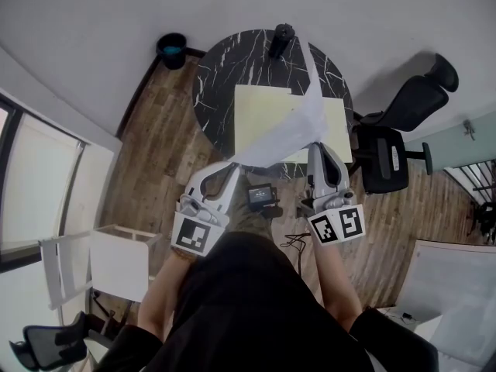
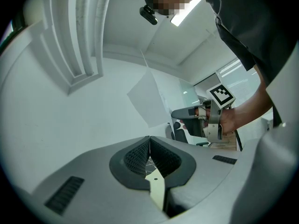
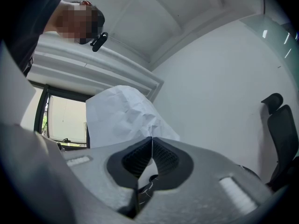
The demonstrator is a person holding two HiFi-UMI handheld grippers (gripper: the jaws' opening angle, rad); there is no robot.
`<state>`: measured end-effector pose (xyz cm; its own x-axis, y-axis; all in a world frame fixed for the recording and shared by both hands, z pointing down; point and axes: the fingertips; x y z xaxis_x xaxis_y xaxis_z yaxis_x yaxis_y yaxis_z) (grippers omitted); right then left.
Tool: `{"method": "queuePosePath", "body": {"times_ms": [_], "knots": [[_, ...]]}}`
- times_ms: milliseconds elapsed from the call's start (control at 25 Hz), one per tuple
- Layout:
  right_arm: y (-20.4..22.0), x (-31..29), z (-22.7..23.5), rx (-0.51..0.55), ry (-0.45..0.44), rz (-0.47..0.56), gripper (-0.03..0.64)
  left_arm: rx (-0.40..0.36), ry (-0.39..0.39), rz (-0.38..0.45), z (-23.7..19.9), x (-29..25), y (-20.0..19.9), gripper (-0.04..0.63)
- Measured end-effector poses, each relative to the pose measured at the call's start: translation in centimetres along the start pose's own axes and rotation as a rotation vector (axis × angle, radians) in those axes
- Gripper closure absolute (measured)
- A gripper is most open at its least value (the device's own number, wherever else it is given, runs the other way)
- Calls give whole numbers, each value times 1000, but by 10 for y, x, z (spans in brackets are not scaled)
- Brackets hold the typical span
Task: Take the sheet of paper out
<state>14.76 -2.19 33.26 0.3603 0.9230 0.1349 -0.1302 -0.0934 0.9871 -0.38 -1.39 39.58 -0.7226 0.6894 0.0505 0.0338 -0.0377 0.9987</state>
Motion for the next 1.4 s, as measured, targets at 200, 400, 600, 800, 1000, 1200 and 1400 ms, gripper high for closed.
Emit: {"method": "queuePosePath", "body": {"times_ms": [200, 400, 600, 800, 1000, 1200, 1400], "knots": [[-1, -3, -1, 3, 2, -4, 615, -9, 4, 6, -2, 1, -3, 594], [2, -4, -1, 3, 2, -12, 615, -3, -4, 8, -4, 2, -3, 594], [3, -5, -2, 4, 4, -17, 615, -4, -8, 0, -5, 4, -1, 594], [7, -6, -1, 7, 4, -25, 615, 3, -16, -3, -6, 5, 0, 594], [11, -6, -1, 11, 1, -33, 615, 0, -26, -2, -8, 6, 0, 594], [12, -4, 1, 36, 11, -38, 615, -6, -24, 4, -6, 5, -2, 594], [12, -1, 4, 42, 25, -40, 615, -44, -11, 18, -3, 2, -7, 594]]}}
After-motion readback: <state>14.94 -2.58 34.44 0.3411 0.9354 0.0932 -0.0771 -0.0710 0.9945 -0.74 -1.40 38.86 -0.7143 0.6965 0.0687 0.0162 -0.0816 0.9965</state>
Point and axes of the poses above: the fingertips, and each gripper's own axes: x backward along the fingers, z to its right, y out of its underside, and after that the axes turned 7 degrees about -y, right-handed
